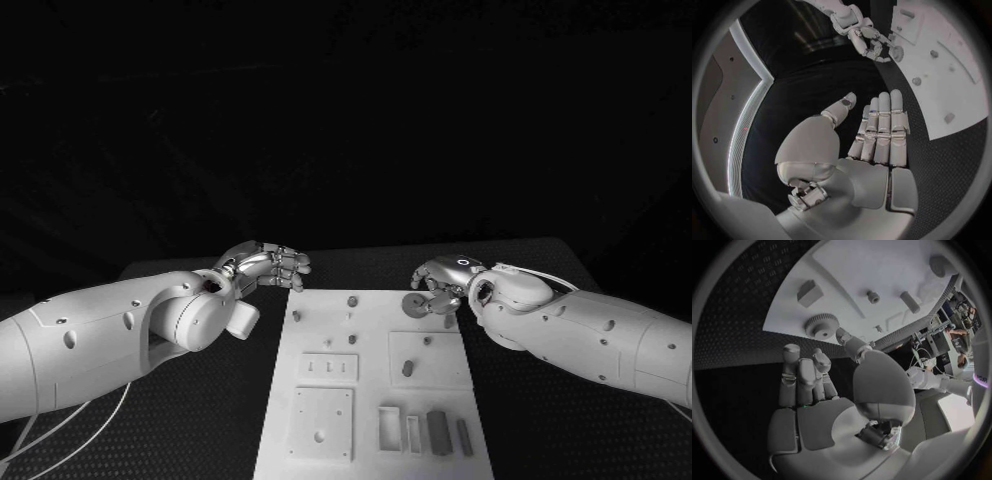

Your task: Assemble the parts on the task board

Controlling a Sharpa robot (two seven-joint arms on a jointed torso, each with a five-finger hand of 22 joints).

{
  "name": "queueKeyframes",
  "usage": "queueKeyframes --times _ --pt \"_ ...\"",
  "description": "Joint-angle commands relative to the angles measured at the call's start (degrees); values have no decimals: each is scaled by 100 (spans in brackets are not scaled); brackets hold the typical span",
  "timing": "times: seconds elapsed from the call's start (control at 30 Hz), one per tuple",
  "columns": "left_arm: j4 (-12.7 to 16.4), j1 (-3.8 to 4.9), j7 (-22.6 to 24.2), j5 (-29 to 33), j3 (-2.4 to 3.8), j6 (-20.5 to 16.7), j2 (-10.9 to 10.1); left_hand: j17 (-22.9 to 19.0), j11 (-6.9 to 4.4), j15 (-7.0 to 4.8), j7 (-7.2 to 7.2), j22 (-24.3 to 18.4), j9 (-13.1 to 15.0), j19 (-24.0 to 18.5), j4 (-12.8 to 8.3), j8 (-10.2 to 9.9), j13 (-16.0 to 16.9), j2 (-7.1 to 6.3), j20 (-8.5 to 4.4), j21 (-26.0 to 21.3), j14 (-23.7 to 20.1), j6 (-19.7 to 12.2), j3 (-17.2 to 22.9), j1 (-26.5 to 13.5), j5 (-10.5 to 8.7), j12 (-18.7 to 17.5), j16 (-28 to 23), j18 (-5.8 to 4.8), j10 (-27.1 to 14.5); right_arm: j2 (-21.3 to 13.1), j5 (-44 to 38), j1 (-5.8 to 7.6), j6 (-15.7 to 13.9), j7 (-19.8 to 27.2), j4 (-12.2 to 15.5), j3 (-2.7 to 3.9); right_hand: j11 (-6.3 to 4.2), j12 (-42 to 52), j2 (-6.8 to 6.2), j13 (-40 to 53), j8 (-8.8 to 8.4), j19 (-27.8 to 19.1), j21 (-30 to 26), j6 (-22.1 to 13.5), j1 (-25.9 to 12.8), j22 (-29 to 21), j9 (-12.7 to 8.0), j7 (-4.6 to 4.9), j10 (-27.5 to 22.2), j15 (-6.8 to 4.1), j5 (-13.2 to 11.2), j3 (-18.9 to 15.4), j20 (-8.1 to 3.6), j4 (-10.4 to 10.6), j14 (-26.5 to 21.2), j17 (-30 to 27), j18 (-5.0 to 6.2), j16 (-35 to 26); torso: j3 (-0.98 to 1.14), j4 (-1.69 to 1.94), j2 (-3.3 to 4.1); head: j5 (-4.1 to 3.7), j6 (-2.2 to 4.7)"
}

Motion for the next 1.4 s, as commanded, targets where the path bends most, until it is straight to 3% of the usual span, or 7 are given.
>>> queueKeyframes --times 0.03,0.33,0.5,0.77,1.13,1.4 --pt "28 7 29 6 4 94 -4 6 50 16 24 6 8 -33 5 -24 4 -10 -19 -25 18 -13 16 -41 24 -38 -20 57 10 22 96 -5 -27 137 -77 1 142 56 128 -8 42 -3 57 93 13 129 8 57 -153 23 -15 -27 -33 -98 23 6 118 41 3 10 8 4 -17" --pt "56 7 29 6 6 82 -34 11 50 17 25 8 8 -34 5 -25 4 -10 -19 -27 19 -14 15 -43 24 -41 -24 56 11 88 102 -73 53 176 -172 1 144 112 378 -59 75 -29 113 173 14 120 9 56 -156 25 -16 -83 -31 -312 43 -3 118 84 14 0 23 17 -61" --pt "61 7 24 6 6 87 -29 13 50 17 25 8 8 -34 5 -25 4 -10 -19 -27 19 -14 15 -44 24 -42 -25 57 11 99 94 -90 104 177 -190 0 145 130 377 -76 84 -29 128 199 11 117 8 58 -151 26 -17 -99 -33 -386 55 -2 118 98 14 4 20 -19 -102" --pt "49 7 24 6 6 88 -19 17 50 17 25 10 9 -34 6 -26 5 -10 -19 -28 19 -15 15 -45 24 -45 -29 57 11 117 65 -111 139 184 -212 -1 147 143 356 -92 91 -26 138 224 -13 113 6 59 -147 28 -16 -109 -31 -418 67 -2 118 108 14 7 14 -9 -133" --pt "54 7 14 6 6 91 -34 24 52 18 26 12 10 -34 8 -28 5 -8 -18 -30 20 -16 14 -49 24 -50 -35 56 11 145 -1 -145 277 172 -278 -7 136 172 493 -136 139 -21 155 340 -44 105 14 47 -139 20 -16 -81 -33 -461 83 -21 118 130 16 8 17 0 -157" --pt "47 7 4 6 6 96 -30 29 52 18 27 13 10 -34 10 -29 6 -7 -17 -32 21 -17 13 -53 24 -54 -40 56 11 149 -37 -167 376 152 -332 -20 127 179 524 -152 145 -26 158 363 -48 104 13 38 -139 12 -16 -74 -33 -492 67 -55 118 133 21 -4 16 -1 -173"
